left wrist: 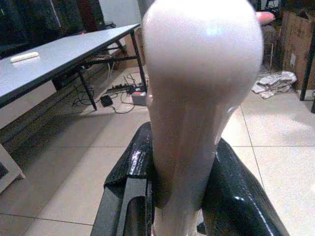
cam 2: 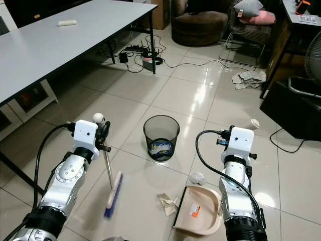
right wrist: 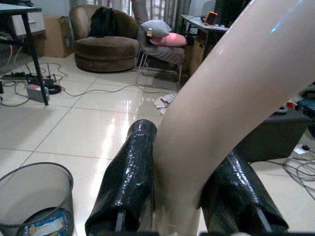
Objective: Sweep floor
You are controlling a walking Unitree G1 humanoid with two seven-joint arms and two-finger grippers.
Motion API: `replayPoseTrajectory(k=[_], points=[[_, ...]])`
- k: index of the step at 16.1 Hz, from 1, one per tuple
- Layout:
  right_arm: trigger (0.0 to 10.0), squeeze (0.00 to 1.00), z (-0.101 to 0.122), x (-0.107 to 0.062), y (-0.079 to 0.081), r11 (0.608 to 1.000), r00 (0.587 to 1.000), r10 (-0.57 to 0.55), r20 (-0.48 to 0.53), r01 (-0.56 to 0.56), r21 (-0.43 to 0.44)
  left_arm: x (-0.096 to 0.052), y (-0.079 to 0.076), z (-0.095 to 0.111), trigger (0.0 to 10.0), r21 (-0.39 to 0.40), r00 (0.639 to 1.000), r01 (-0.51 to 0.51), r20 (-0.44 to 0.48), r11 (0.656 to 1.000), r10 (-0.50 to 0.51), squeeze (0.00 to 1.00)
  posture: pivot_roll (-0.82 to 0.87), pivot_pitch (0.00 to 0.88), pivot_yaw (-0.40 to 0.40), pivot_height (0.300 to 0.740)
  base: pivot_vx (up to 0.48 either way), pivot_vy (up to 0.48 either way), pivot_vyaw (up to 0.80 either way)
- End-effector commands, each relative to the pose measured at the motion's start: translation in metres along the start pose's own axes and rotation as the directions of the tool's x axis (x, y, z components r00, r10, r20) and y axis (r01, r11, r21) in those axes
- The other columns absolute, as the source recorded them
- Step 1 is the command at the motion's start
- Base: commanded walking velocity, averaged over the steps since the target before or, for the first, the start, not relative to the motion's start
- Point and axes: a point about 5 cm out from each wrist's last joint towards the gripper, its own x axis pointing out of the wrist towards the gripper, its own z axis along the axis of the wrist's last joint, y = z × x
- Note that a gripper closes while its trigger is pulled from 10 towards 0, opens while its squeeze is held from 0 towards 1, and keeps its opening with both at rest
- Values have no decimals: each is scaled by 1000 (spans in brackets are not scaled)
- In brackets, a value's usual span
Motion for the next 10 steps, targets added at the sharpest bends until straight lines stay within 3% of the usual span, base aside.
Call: replayPoseTrajectory(k=[1, 7, 10], points=[[10000, 0, 12, 8, 3, 1000, 998, 7, 56, -6, -12, 9, 3, 16, 10000, 30, 997, 6, 72, 1000, -8, 0, -47, 0, 70, 740, 0, 0, 0], [10000, 0, 11, 21, 12, 994, 996, 61, 58, -56, -91, 6, 20, 8, 10000, 13, 995, -86, 57, 996, 85, 0, -2, 7, 45, 740, 0, 0, 0], [10000, 0, 11, 25, 16, 990, 992, 105, 69, -98, -100, 4, 23, 5, 10000, 17, 994, -101, 55, 995, 100, 0, 27, 67, 51, 740, 0, 0, 0]])
